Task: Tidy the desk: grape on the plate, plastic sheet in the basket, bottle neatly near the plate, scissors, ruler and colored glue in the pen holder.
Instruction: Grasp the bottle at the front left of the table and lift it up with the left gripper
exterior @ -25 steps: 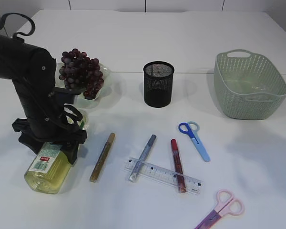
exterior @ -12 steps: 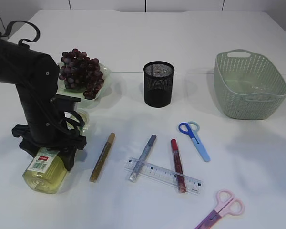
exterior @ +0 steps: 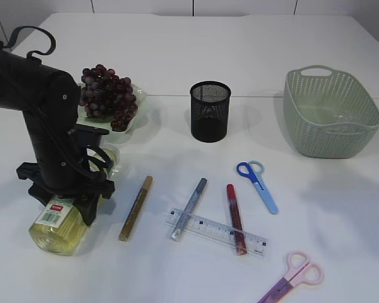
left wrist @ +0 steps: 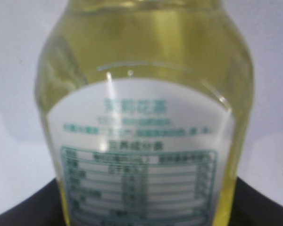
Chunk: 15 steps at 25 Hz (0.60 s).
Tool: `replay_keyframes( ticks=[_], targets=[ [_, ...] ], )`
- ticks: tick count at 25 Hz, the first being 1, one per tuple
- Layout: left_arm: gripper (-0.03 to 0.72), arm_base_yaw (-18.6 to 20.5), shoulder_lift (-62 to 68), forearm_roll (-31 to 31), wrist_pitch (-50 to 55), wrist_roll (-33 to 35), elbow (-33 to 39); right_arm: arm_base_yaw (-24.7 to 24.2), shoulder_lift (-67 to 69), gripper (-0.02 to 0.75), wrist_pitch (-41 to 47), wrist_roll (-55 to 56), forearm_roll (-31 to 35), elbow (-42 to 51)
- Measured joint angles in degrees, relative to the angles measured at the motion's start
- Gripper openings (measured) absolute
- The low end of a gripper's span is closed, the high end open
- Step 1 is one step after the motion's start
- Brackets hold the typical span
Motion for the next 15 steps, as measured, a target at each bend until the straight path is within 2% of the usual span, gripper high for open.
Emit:
replay_keyframes(
  ticks=[15],
  targets=[
    [0.447,0.0,-0.3,0.6,-1.2,0.0,0.1,0.0,0.0,0.508,0.0,-0.1,0.0,0.0]
  ],
)
